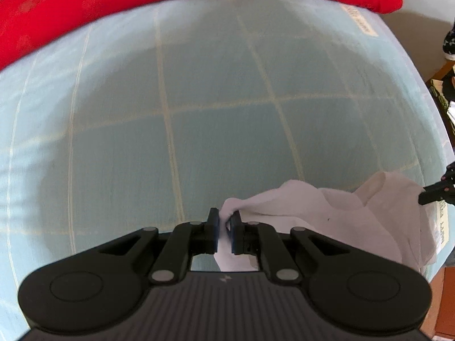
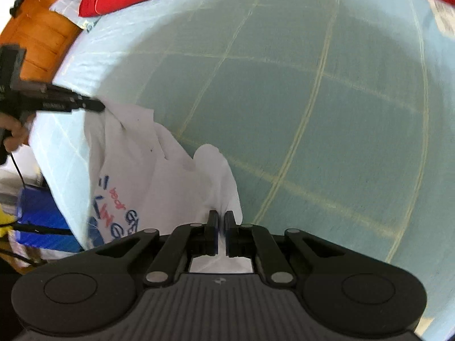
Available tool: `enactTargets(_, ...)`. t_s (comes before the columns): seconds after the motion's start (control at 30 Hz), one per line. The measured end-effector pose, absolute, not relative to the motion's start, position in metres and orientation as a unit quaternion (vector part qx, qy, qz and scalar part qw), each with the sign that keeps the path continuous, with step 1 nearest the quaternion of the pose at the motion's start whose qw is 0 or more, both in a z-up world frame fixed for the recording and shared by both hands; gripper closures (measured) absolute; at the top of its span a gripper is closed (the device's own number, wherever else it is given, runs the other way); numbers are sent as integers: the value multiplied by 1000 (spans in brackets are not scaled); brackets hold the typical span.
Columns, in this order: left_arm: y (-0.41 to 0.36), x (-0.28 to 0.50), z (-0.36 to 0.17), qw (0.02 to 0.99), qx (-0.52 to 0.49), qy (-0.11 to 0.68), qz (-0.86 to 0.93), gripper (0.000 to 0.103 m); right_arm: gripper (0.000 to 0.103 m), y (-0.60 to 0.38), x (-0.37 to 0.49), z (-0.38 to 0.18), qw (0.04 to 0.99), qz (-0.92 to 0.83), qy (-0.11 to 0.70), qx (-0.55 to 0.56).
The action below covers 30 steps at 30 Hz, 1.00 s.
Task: Fold clothes
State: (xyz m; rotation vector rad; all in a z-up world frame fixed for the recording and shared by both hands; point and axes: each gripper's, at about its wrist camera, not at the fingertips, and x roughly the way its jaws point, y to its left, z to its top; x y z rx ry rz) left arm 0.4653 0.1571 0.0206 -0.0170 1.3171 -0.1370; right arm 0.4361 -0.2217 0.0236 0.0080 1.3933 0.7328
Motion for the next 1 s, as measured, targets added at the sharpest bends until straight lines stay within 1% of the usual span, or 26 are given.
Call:
enactTargets(0.37,151,525,34,815,33,574,-68,97,96,-228,487,37,763,270,581,-90)
enactTargets(0.6,147,562,29,829,41,554,-58,97,96,-237,532,49,799,237,542,-108)
enactTargets(0.87,140,600,16,840,47,538,-52,97,96,-222,573,23,826,194,520,-100)
enactTargets(0.93,135,604,10,838,52,540,-62,91,96,-222,574,14,828,183,523,-93)
enactTargets(1.0,134,602,5,831,40,550,-67,91,92,-222,574,8,828,173,527,-85)
